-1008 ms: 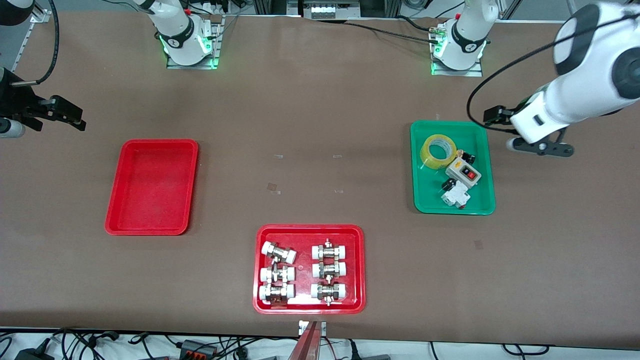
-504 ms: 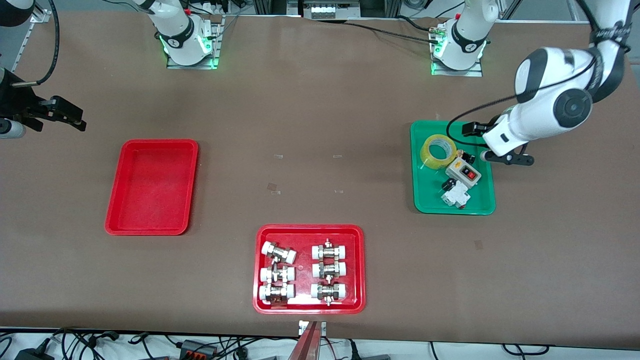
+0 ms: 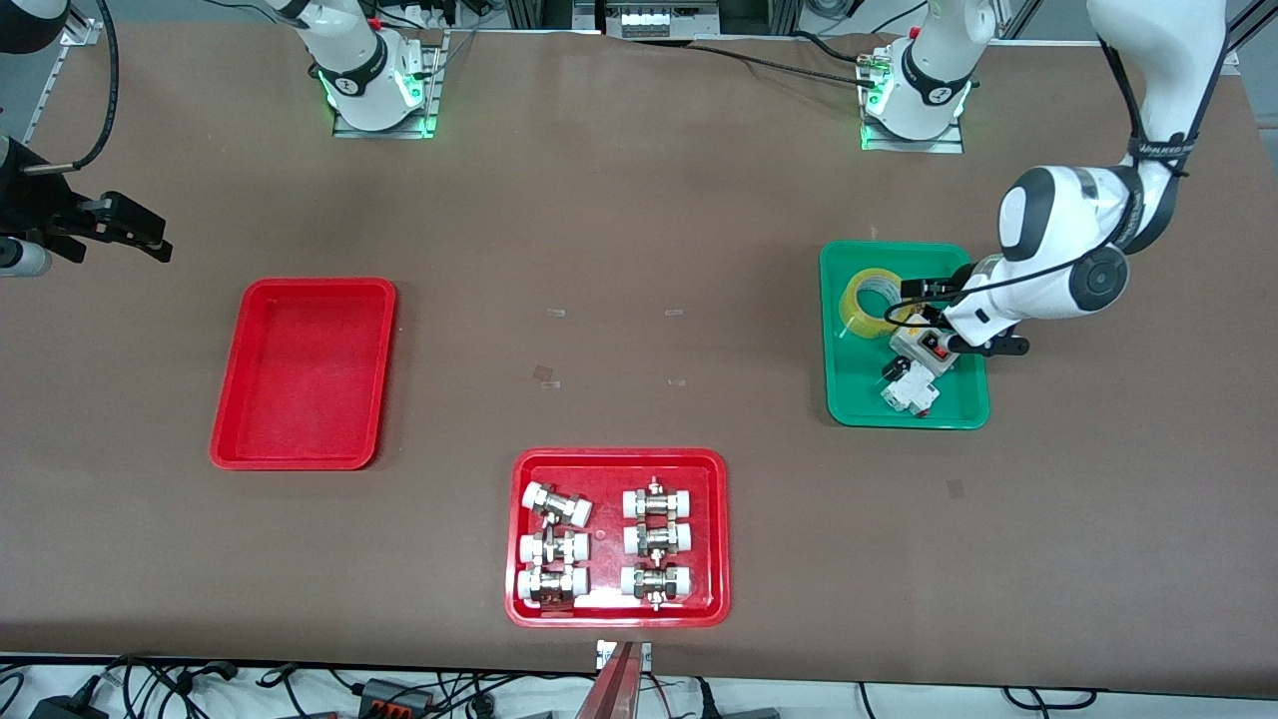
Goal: Left arm passes tape to right arm into tray
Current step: 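Lower the left gripper onto the yellow tape roll and grasp it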
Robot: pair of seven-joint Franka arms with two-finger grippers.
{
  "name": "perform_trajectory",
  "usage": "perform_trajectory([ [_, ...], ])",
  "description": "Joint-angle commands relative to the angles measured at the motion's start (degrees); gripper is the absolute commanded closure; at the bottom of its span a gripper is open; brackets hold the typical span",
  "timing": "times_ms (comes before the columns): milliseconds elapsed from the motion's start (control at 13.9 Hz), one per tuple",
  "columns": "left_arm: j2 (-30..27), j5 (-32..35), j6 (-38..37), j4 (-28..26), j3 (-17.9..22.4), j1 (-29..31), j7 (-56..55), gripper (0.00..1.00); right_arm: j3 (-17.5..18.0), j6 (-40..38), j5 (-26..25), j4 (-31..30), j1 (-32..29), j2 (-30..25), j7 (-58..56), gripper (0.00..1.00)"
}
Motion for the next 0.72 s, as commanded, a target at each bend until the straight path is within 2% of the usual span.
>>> perform_trajectory([
  [0,0.57,-1.89,1.12,-0.82,-0.62,0.50,-0.11,0.00,0.06,-0.30,0.20,-0.24,-0.26,-0.34,-0.64,0.00],
  [288,2.15,-1.89,5.96,-3.37,-0.71,0.24,-0.37,0.01,0.06,-0.30,0.20,-0.24,-0.43,-0.34,-1.07,0.00],
  [648,2.25,-1.89,5.70,-3.46,-1.41,0.15,-1.95,0.15,-0.03,-0.39,0.20,-0.24,-0.43,-0.34,-1.17,0.00],
])
